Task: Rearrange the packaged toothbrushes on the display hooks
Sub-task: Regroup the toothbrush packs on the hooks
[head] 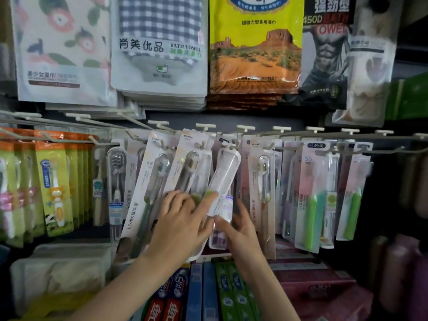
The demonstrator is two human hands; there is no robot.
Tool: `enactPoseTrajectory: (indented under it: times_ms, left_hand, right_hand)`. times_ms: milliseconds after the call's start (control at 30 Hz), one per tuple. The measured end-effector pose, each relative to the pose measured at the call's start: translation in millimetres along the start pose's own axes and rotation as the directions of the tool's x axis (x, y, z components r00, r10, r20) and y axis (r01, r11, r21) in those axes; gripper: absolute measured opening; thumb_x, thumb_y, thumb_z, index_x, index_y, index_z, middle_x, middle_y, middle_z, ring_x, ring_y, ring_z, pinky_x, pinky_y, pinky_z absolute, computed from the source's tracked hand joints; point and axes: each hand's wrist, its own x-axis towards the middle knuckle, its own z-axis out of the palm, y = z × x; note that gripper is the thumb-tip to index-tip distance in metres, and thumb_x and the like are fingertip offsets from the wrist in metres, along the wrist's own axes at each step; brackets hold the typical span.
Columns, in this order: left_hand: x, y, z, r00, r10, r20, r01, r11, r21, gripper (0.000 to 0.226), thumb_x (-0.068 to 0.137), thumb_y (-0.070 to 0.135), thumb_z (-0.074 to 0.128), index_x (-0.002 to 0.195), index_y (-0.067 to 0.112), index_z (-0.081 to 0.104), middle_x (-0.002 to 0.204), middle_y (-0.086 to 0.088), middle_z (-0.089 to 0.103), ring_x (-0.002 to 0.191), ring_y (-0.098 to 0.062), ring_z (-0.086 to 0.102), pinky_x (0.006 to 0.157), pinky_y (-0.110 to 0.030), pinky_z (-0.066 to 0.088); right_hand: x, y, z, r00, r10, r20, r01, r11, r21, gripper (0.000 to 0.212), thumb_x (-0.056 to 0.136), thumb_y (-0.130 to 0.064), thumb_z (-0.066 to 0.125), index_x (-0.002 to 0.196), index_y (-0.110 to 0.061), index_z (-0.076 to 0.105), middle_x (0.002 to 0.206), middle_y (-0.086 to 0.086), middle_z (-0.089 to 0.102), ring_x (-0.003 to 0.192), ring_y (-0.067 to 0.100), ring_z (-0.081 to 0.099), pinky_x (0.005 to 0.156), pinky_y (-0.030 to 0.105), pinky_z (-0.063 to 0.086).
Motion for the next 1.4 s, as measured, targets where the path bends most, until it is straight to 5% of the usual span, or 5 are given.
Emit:
enactPoseTrajectory:
  times_ms: [400,700,833,1200,1400]
  left_hand:
    - [2.7,-11.4,-12.2,0.997,-0.038,0.071,0.025,0.986,0.166,0.055,0.085,0.043,0.037,0.110,0.003,0.064,0.082,-0.006,0.063,0.086,-0.026,0.057,0.091,-0.040,0.031]
    - [-0.4,-8.4,-0.8,0.998,-0.054,0.025,0.048,0.982,0.181,0.050,0.088,0.042,0.038,0.091,0.002,0.066,0.079,-0.009,0.061,0.088,-0.028,0.053,0.090,-0.042,0.032]
    - [-0.1,-10.0,0.5,0.997,-0.065,0.029,0.058,0.983,0.176,0.052,0.088,0.044,0.035,0.092,0.003,0.067,0.081,-0.008,0.061,0.088,-0.028,0.053,0.091,-0.041,0.031]
    - [-1.5,-7.6,-2.8,0.998,-0.049,0.045,0.039,0.979,0.202,0.053,0.088,0.044,0.035,0.090,0.001,0.067,0.080,-0.010,0.062,0.086,-0.029,0.057,0.091,-0.041,0.031]
    - [-5.1,0.1,-1.1,0.998,-0.055,-0.022,0.058,0.987,0.153,0.052,0.088,0.043,0.038,0.101,-0.001,0.064,0.083,-0.011,0.066,0.087,-0.030,0.060,0.089,-0.041,0.032]
  right_hand:
    - [-12.5,11.4,4.9,0.884,-0.335,-0.326,0.158,0.871,-0.464,0.063,0.088,-0.005,0.059,0.142,-0.021,0.033,0.126,-0.002,0.046,0.111,0.004,0.043,0.079,-0.005,0.032]
    - [-3.1,-11.9,-2.1,0.931,-0.284,-0.231,0.171,0.894,-0.414,0.057,0.090,-0.010,0.057,0.141,-0.024,0.035,0.095,-0.010,0.059,0.082,0.001,0.054,0.069,0.008,0.043]
    - [5.4,-33.4,-3.4,0.918,-0.343,-0.197,0.244,0.883,-0.402,0.055,0.089,-0.009,0.057,0.139,-0.024,0.040,0.112,-0.009,0.063,0.101,0.003,0.059,0.092,0.024,0.048]
    - [-26.9,-9.4,-23.5,0.996,0.090,0.011,-0.090,0.995,-0.040,0.058,0.080,-0.027,0.070,0.128,-0.040,0.041,0.131,-0.010,0.049,0.119,0.013,0.048,0.100,0.037,0.041]
    - [-61.1,19.1,-30.5,0.957,0.256,0.135,-0.259,0.966,0.004,0.054,0.062,-0.018,0.067,0.115,-0.020,0.054,0.097,0.005,0.067,0.085,0.021,0.063,0.072,0.034,0.050]
